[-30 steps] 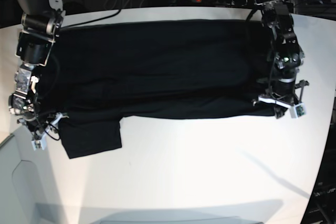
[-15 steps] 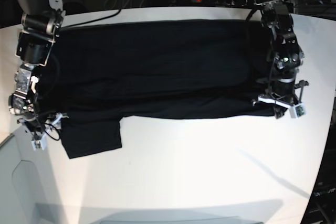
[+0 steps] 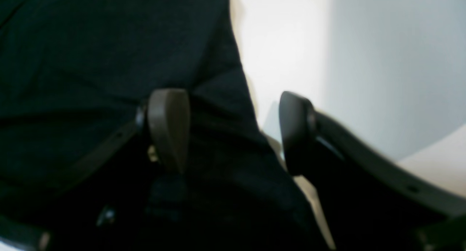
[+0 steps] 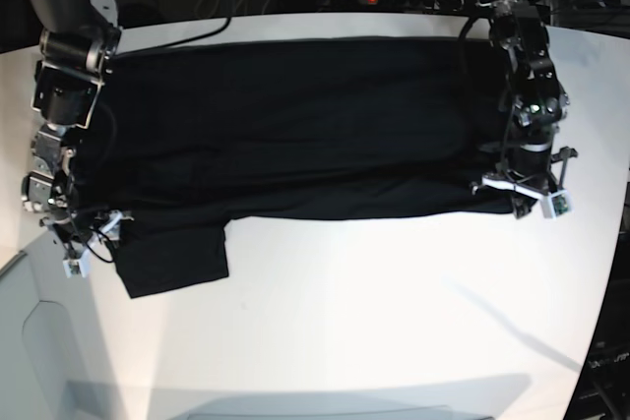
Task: Fold the T-shirt properly
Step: 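Drag the folded band away from the robot with both grippers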
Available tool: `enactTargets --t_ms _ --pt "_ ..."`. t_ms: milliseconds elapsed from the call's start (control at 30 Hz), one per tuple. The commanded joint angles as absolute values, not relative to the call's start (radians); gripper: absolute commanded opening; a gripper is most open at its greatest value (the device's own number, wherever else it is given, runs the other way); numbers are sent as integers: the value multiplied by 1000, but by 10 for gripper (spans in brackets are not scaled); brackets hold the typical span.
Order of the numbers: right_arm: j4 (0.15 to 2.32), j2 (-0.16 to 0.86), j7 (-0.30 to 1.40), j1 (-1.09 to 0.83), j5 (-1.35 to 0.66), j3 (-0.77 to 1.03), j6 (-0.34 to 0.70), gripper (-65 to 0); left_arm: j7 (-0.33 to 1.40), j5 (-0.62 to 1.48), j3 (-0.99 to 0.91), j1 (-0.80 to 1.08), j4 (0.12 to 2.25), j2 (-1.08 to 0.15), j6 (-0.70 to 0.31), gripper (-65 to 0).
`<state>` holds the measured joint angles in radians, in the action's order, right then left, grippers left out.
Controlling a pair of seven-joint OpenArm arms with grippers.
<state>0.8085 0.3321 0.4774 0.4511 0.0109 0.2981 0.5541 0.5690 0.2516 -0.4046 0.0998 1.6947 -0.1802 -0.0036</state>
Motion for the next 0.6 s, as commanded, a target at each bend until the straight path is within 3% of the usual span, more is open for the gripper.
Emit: enactTargets --t_ms 0,100,233,300,400,567 --pt "820 344 472 473 1 294 575 -268 541 248 -410 88 1716 -193 -4 -650" --pt "820 344 475 470 1 294 615 -367 541 248 -410 88 1716 -193 -4 -650" --pt "826 344 473 450 1 294 661 -581 541 248 -410 88 1716 -193 -4 -650" --pt "826 344 473 452 2 294 659 -650 541 248 -410 88 1716 -193 -4 -650" --pt "837 348 472 452 4 298 662 -650 541 248 -410 88 1718 -191 -4 -650" --pt "1049 346 475 390 2 303 664 -650 541 251 -410 90 1747 -189 -4 -650"
